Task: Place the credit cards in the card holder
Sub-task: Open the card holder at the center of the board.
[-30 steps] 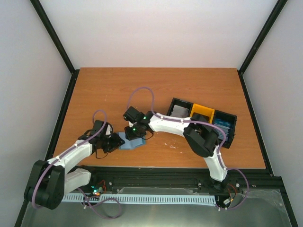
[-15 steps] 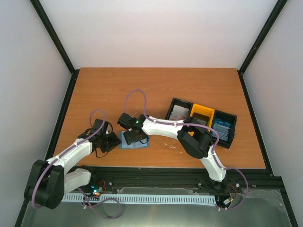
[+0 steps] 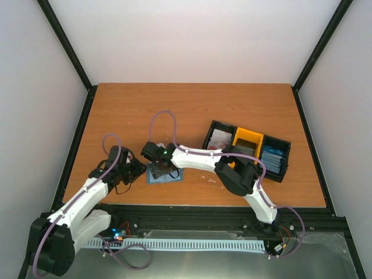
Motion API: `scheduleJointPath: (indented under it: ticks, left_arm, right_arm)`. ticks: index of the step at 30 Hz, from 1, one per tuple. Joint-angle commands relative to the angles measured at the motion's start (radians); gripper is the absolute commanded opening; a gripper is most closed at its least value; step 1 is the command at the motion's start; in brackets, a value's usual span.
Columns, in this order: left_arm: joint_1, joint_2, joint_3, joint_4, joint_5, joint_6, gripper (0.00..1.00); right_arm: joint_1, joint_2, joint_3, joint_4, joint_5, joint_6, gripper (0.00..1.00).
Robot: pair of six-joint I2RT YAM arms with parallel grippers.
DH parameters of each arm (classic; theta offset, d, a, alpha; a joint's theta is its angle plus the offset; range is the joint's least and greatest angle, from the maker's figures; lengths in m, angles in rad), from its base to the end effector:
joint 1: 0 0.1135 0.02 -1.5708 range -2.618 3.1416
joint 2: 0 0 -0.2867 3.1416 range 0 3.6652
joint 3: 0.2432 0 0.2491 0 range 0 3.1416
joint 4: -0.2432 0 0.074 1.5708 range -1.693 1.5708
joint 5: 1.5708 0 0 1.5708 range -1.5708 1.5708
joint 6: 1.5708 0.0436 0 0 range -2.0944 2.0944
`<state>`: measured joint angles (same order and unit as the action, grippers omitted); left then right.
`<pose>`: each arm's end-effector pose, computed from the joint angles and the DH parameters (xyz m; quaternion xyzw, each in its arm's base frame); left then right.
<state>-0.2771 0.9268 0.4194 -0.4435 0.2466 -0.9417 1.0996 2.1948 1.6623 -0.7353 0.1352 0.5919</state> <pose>0.1470 -0.0529 0.1831 -0.2728 0.9057 -0.2693 0.1812 0.2146 0.4083 0.1632 -0.2378 0.9572 0.0684 0.1498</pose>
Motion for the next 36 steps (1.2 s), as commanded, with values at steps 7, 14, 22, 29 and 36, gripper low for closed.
scheduleJointPath:
  ticks: [7, 14, 22, 29, 36]
  left_arm:
    - [0.001, -0.137, -0.068, 0.01, 0.0, -0.118, 0.37]
    - [0.001, -0.1, -0.085, 0.21, 0.21, 0.031, 0.4]
    - [0.002, -0.051, -0.056, 0.203, 0.243, 0.065, 0.35]
    - [0.001, -0.122, -0.039, 0.237, 0.272, 0.096, 0.39]
    - [0.001, -0.09, 0.014, 0.417, 0.484, 0.211, 0.5]
  right_arm:
    - [-0.023, 0.006, -0.036, -0.094, 0.037, -0.001, 0.76]
    - [-0.044, -0.153, -0.004, -0.045, -0.058, -0.003, 0.78]
    - [-0.067, -0.234, -0.072, 0.009, -0.104, -0.011, 0.6]
    - [-0.105, -0.329, -0.112, 0.0, -0.078, -0.002, 0.55]
    - [-0.257, -0.513, -0.189, -0.091, -0.216, -0.337, 0.56]
